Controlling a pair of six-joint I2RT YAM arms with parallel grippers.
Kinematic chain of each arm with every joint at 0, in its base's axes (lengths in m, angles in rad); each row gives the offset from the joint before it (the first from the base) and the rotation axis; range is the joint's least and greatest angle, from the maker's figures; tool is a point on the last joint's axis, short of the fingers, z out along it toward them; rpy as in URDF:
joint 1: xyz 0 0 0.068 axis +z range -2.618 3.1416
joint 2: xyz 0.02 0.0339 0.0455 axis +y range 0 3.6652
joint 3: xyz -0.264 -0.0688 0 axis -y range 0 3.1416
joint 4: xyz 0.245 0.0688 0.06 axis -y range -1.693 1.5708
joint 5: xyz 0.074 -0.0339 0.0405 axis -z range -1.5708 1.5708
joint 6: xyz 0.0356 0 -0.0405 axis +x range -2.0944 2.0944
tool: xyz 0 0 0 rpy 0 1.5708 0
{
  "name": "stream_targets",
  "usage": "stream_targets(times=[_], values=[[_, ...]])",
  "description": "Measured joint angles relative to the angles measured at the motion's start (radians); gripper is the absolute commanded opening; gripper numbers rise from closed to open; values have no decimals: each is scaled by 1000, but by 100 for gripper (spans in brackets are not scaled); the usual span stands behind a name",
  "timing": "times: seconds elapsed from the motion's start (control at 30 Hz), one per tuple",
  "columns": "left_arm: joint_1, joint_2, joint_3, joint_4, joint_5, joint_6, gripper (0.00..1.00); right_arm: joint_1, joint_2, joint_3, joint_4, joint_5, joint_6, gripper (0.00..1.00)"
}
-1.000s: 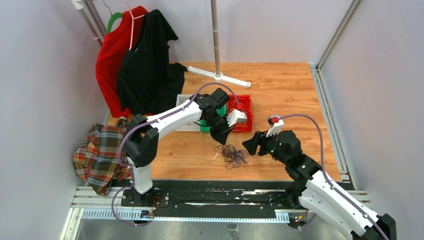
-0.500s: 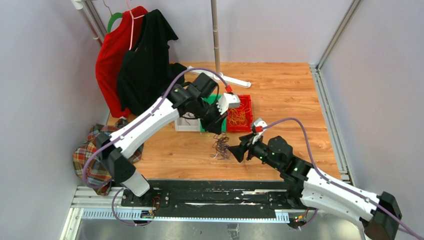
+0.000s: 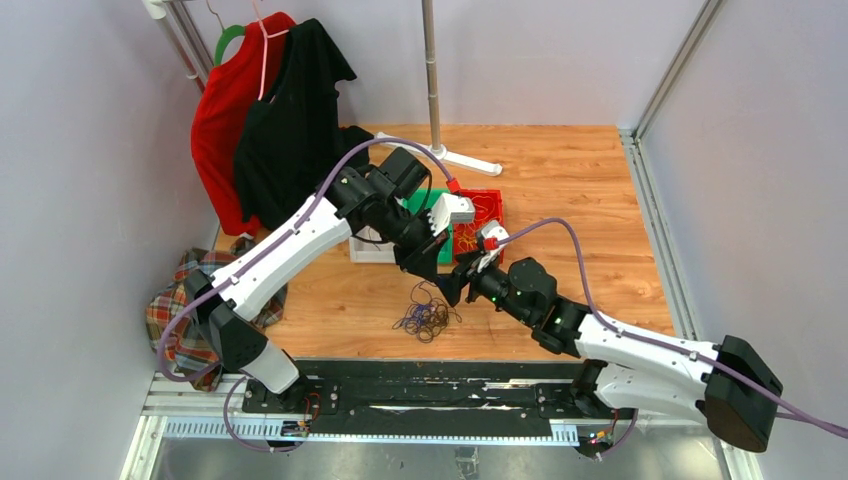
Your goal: Untangle the cables
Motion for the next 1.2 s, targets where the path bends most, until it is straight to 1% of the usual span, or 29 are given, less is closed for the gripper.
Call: stream_targets(times=[0.17,0.3,0.5,0.6,0.8,0.97,1.2], values=[[0,0,51,-43,11,51,1,12,50,0,63,-2,10,71],[0,0,129,-78,7,101,1,12,89,0,119,-22,45,71],[0,0,208,-96,-14,149,1,12,126,-2,204,-65,108,72],[0,0,243,-105,-16,160,1,13,174,11,217,-79,124,71],[0,0,315,-109,5,159,0,14,327,77,224,-67,126,69],[0,-1,396,-114,21,160,0,14,444,75,244,-59,127,66],[0,-2,548,-119,32,159,0,14,497,6,274,-39,132,63]])
